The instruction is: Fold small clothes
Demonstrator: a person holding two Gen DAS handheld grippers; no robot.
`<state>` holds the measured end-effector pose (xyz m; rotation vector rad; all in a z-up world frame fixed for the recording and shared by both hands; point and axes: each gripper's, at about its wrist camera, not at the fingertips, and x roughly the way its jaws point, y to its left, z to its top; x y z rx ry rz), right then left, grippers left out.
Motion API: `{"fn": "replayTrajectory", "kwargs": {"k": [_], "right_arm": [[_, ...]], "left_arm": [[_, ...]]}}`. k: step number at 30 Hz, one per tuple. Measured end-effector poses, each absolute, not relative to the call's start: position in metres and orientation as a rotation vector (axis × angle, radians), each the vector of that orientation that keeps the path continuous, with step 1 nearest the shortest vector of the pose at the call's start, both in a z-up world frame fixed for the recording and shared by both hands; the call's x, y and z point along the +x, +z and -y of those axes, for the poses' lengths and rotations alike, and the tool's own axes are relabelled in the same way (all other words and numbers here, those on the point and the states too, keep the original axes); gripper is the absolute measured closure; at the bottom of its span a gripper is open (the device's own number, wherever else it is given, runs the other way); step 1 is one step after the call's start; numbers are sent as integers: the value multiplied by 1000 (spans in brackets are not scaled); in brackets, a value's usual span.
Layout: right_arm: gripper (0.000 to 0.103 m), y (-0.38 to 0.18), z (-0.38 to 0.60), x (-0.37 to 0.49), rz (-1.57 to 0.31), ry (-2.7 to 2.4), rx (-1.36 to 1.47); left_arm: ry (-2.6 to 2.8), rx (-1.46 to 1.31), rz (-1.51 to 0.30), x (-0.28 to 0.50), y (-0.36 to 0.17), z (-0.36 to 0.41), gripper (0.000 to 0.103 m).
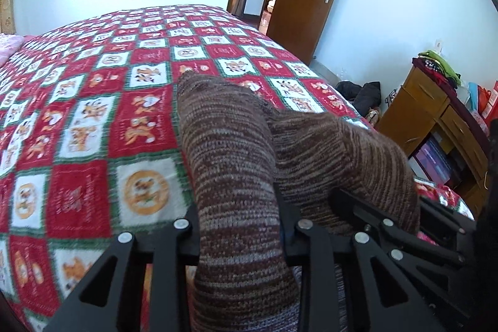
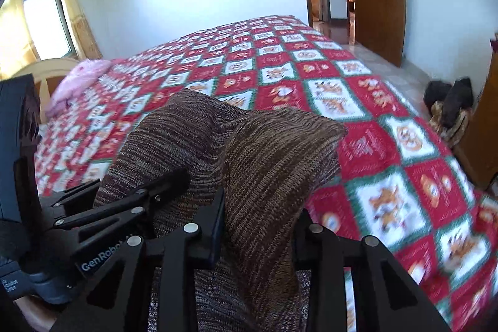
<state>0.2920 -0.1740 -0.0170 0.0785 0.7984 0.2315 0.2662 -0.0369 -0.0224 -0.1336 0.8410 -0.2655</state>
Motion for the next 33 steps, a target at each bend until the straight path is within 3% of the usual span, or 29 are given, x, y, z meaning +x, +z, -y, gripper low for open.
{"fn": "replayTrajectory", "kwargs": {"k": [12, 33], "right_arm": [[72, 14, 172, 200, -762, 181, 101], [73, 50, 256, 75, -652, -53, 215]], "left_arm": [[-372, -96, -845, 208, -7, 44, 71], [-654, 58, -786, 135, 19, 141, 71]]}}
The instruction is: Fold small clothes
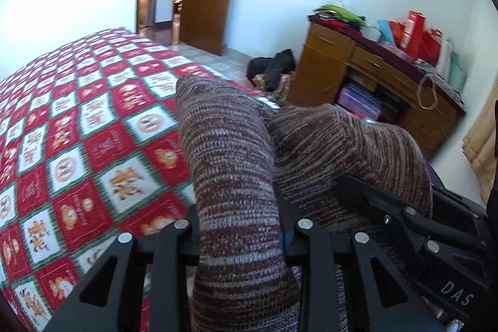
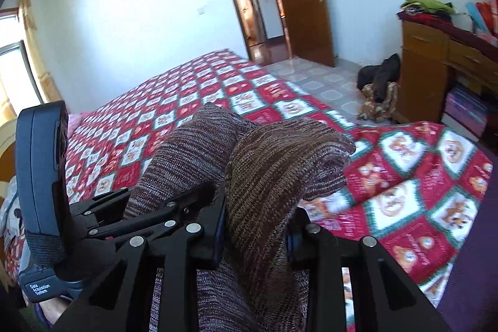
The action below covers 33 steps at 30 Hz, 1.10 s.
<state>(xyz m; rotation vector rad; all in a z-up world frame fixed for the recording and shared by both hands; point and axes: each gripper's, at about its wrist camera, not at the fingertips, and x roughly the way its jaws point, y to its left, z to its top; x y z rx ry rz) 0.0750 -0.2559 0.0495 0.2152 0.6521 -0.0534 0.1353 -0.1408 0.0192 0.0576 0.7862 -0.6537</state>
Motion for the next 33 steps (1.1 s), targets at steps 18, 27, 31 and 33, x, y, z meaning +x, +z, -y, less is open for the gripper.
{"fn": "replayTrajectory", "kwargs": {"k": [18, 27, 31, 33], "right_arm": [[73, 5, 328, 103, -659, -111, 204], [72, -47, 351, 134, -762, -104, 230], [61, -61, 373, 128, -776, -63, 375], [45, -69, 387, 124, -804, -49, 468]], "left_arm": [[-597, 82, -794, 154, -22, 205, 71], [-539, -9, -937, 177, -61, 203, 57], [-560, -94, -985, 185, -70, 193, 42], [-585, -137, -1017, 191, -74, 186, 38]]}}
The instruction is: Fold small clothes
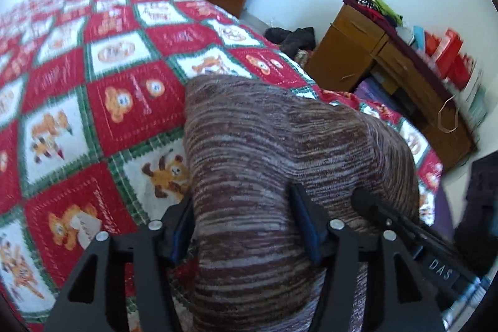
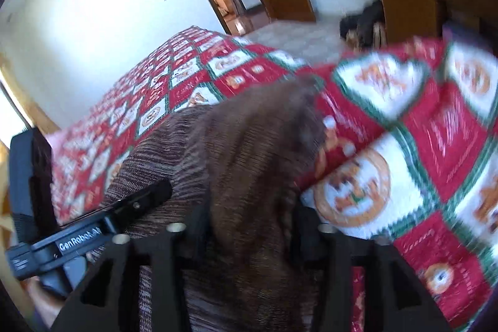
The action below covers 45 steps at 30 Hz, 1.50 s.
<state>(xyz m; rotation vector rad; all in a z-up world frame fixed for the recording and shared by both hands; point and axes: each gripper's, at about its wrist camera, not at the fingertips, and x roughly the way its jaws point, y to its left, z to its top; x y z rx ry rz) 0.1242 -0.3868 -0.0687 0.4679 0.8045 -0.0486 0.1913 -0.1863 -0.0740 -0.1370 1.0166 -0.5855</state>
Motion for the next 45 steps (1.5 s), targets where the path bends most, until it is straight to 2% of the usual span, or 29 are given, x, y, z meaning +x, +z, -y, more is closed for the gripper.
{"fn": "replayTrajectory", "kwargs": {"k": [2, 9, 12, 13, 14, 15, 16, 17, 19, 24, 26, 30, 32, 33, 34, 38, 45], "right_arm": [[44, -69, 397, 118, -812, -17, 544], [42, -38, 423, 122, -745, -21, 610], [42, -50, 433, 159, -873, 10, 641], [39, -58, 436, 171, -919, 5, 662], [39, -56, 437, 174, -910, 4, 663], [43, -54, 436, 180, -915, 29, 650], [56, -52, 433, 187, -927, 74, 633], [62, -50, 430, 192, -935, 95, 616], [71, -45, 429, 196, -931, 83, 574], [81, -15, 417, 184, -766, 63, 385], [85, -20, 405, 193, -796, -39, 245], [85, -43, 410, 200, -820, -103, 155], [74, -46, 411, 204, -806, -140, 115], [62, -48, 413, 206, -795, -175, 93], [56, -50, 417, 207, -799, -186, 111], [55, -39, 421, 192, -761, -222, 166], [55, 6, 377, 102, -683, -246, 73]], "left_arm": [[-605, -159, -1042, 193, -76, 179, 33], [-576, -12, -949, 173, -63, 182, 35], [-553, 11, -935, 173, -65, 188, 31], [-542, 12, -933, 174, -65, 189, 29], [-535, 18, -931, 175, -66, 189, 27], [-530, 21, -930, 175, -66, 190, 27], [-524, 21, -931, 176, -67, 190, 27], [-521, 20, -932, 177, -67, 189, 27], [-511, 28, -931, 179, -67, 191, 27], [-476, 76, -913, 178, -66, 197, 24], [-463, 93, -908, 178, -66, 200, 20], [-441, 125, -897, 178, -65, 207, 17], [-428, 144, -887, 177, -64, 209, 15], [-425, 148, -885, 176, -64, 209, 15], [-422, 149, -885, 177, -64, 209, 14], [-418, 127, -900, 180, -66, 205, 10], [-402, 149, -889, 177, -65, 208, 9]]}}
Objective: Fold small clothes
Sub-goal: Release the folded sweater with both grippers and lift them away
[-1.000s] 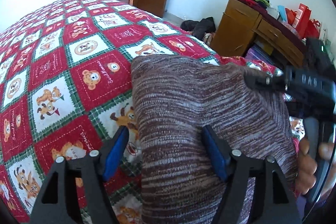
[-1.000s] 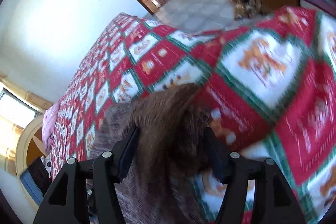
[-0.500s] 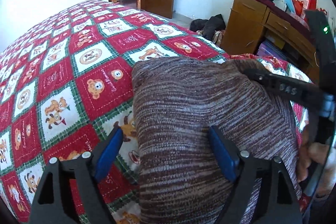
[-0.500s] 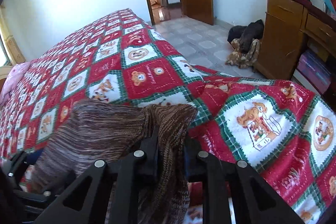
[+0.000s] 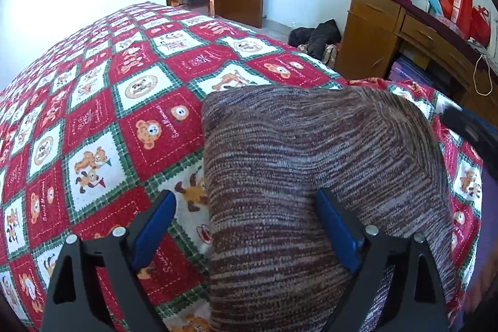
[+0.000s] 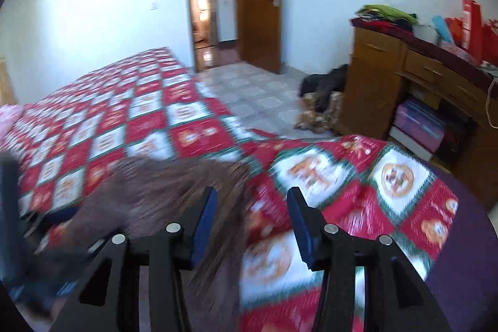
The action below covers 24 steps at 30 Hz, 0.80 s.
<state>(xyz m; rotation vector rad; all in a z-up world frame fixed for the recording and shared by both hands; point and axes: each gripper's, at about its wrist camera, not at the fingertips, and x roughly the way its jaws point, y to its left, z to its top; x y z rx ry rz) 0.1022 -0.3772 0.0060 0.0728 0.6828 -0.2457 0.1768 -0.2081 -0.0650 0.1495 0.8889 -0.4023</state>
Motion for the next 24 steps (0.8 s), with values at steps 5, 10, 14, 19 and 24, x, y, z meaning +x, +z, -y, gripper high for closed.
{"fn": "replayTrajectory", "kwargs": {"k": [5, 10, 14, 19, 24], "right_arm": [[57, -18, 351, 80, -825, -148, 105], [56, -44, 362, 72, -874, -199, 241], [52, -57, 379, 49, -886, -237, 427], [51, -54, 359, 26, -877, -321, 360], [51, -50, 328, 17, -855, -404, 235]], "left_arm": [[-399, 165, -884, 173, -64, 210, 9], [-384, 249, -833, 157, -60, 210, 9], [-366, 271, -786, 136, -60, 198, 9], [-398, 199, -802, 122, -55, 179, 9], [-438, 205, -832, 111, -51, 169, 9]]}}
